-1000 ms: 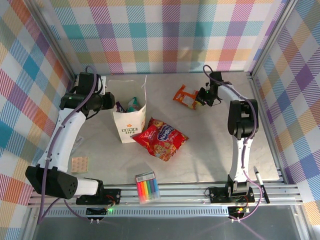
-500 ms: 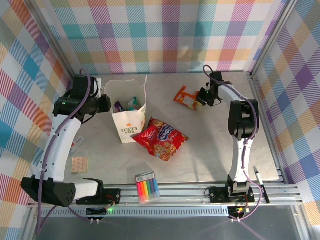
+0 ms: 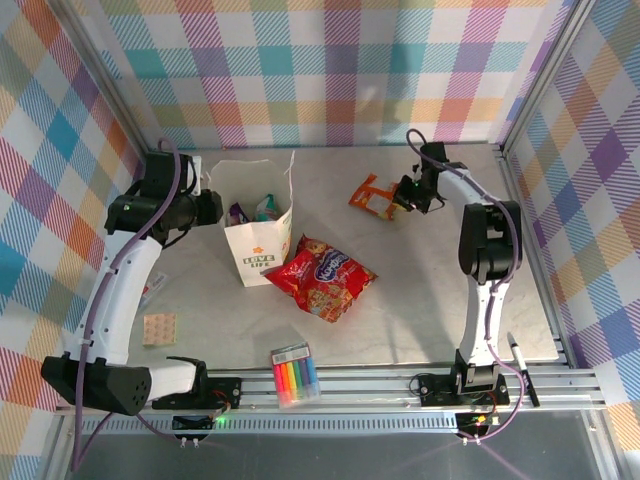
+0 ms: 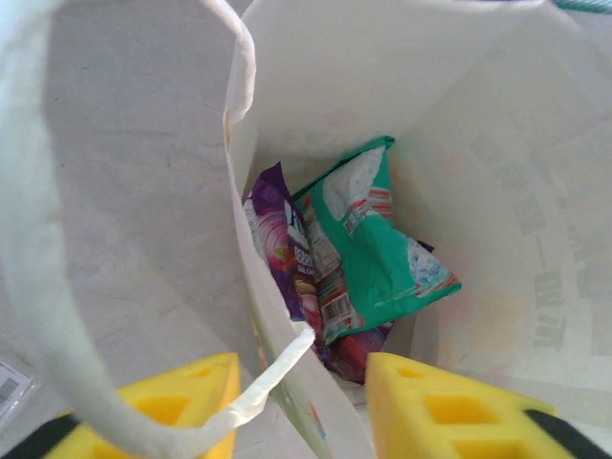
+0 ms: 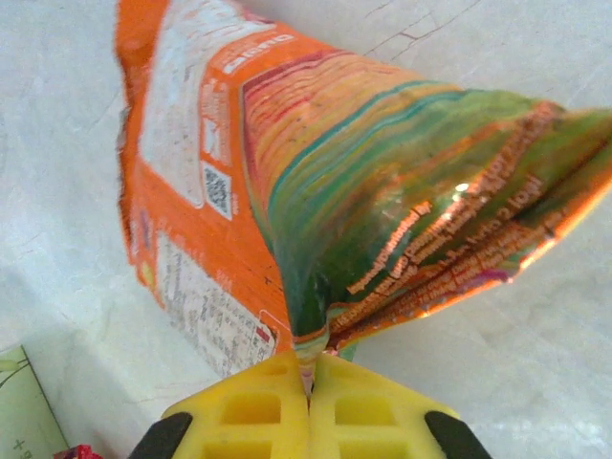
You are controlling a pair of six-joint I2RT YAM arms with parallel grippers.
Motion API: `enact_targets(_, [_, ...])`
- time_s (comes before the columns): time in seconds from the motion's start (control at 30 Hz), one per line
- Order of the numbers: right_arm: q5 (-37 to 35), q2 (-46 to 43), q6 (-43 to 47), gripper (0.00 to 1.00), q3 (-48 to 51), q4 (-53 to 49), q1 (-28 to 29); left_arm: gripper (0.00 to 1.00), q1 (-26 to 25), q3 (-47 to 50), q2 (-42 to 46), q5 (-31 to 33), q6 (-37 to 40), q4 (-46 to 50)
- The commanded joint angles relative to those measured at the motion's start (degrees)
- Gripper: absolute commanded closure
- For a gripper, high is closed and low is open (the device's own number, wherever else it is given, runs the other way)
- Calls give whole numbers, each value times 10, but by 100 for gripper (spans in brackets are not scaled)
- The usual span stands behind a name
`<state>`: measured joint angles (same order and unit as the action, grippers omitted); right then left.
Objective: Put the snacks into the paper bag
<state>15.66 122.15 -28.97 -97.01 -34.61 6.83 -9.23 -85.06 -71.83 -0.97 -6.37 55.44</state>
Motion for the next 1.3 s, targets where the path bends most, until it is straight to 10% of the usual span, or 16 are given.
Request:
enact_targets(0.0, [-9, -44, 21, 100, 9, -10, 5, 56, -1, -20, -2, -12, -5, 0])
enact_targets(1.27, [-118, -335, 120, 100, -22, -72, 132, 79, -1, -21, -54, 21, -28, 39])
